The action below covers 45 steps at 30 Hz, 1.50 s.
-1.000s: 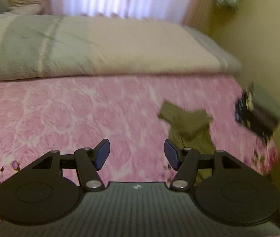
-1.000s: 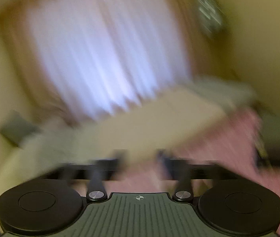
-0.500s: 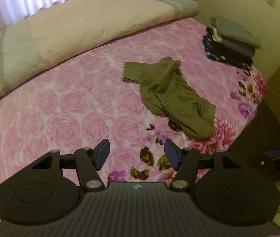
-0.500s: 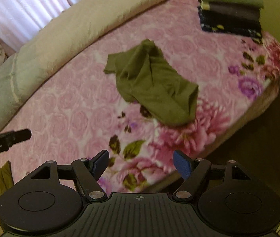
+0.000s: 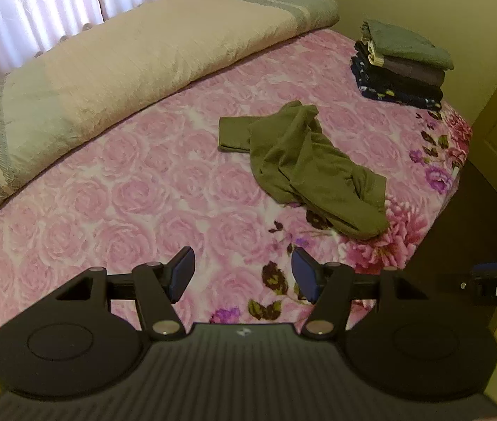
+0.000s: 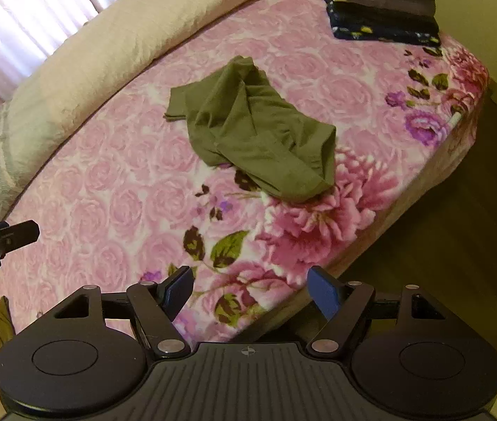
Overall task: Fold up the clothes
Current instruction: 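Approach the crumpled olive-green garment with both grippers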
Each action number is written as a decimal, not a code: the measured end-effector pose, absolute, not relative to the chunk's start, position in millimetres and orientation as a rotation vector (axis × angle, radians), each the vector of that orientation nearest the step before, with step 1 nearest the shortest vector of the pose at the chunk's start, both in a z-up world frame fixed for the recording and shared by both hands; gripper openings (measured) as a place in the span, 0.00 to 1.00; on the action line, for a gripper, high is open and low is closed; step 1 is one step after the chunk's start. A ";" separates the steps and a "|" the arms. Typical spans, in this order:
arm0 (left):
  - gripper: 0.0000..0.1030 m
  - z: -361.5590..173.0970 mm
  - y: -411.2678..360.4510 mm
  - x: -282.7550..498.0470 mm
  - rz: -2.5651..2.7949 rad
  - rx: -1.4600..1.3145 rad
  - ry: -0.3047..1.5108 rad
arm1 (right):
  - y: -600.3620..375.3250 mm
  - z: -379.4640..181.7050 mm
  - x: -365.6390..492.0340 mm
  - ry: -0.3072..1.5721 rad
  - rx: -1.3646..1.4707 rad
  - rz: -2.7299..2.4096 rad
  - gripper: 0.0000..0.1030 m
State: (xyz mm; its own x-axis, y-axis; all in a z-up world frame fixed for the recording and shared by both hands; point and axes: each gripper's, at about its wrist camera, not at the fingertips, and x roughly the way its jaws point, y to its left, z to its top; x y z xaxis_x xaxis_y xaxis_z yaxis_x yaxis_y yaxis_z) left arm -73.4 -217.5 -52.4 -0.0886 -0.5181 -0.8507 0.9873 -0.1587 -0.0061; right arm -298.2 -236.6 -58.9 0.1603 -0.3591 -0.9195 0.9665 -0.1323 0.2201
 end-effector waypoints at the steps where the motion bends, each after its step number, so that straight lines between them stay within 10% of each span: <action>1: 0.56 -52.1 -218.2 -73.0 -1.566 0.865 0.748 | -235.0 -58.9 -300.2 0.717 1.150 -1.334 0.73; 45: 0.56 -94.4 -269.6 -107.6 -1.518 0.995 0.802 | -270.3 -100.2 -340.3 0.783 1.278 -1.331 0.73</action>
State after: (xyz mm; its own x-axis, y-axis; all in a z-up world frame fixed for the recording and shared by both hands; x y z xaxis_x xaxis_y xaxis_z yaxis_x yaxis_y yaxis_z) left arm -107.6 -269.6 -94.4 -0.0489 -0.4169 -0.9077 0.9847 -0.1724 0.0261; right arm -340.3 -270.3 -100.2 0.1569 -0.2490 -0.9557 0.9562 -0.2037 0.2100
